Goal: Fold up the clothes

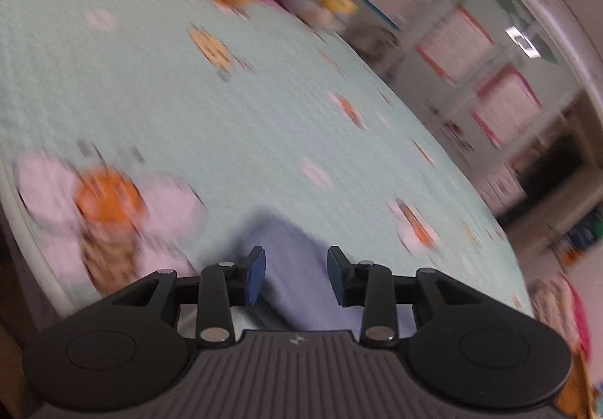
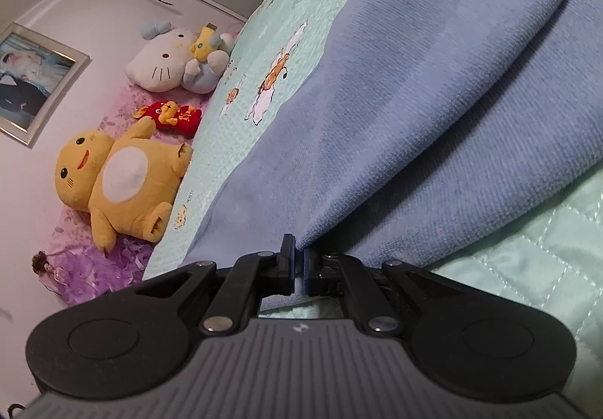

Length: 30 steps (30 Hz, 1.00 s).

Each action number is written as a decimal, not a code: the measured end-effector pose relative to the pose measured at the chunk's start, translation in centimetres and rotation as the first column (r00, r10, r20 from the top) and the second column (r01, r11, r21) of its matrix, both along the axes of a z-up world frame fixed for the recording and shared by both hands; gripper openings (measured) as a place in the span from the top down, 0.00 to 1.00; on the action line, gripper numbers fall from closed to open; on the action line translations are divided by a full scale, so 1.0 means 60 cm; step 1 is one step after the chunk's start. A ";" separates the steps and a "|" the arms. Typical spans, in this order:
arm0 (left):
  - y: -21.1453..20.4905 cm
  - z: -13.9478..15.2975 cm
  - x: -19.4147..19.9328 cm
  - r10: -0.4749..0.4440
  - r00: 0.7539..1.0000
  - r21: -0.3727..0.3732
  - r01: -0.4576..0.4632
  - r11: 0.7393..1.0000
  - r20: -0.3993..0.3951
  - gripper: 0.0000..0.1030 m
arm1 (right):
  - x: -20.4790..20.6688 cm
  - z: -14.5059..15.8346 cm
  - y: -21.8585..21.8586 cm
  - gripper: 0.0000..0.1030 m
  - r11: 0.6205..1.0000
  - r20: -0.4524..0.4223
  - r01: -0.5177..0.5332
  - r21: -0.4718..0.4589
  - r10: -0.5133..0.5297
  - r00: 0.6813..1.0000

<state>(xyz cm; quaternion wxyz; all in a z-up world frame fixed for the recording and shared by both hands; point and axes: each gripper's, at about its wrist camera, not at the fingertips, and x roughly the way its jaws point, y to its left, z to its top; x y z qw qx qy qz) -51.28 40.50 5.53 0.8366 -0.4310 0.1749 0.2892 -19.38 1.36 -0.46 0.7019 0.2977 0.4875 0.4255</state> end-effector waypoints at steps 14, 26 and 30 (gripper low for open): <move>-0.014 -0.032 0.033 0.030 0.999 -0.186 -0.024 0.982 0.028 0.65 | 0.006 -0.006 -0.004 0.98 1.000 -0.030 0.006 0.024 -0.006 1.000; -0.025 -0.035 0.050 -0.021 1.000 -0.122 0.018 0.992 -0.023 0.99 | 0.002 -0.002 0.002 0.98 1.000 0.003 0.010 0.008 -0.010 1.000; -0.023 -0.020 0.044 -0.037 0.999 -0.075 0.036 0.997 -0.021 0.98 | -0.010 0.023 0.008 0.98 1.000 0.090 -0.012 -0.011 0.013 0.996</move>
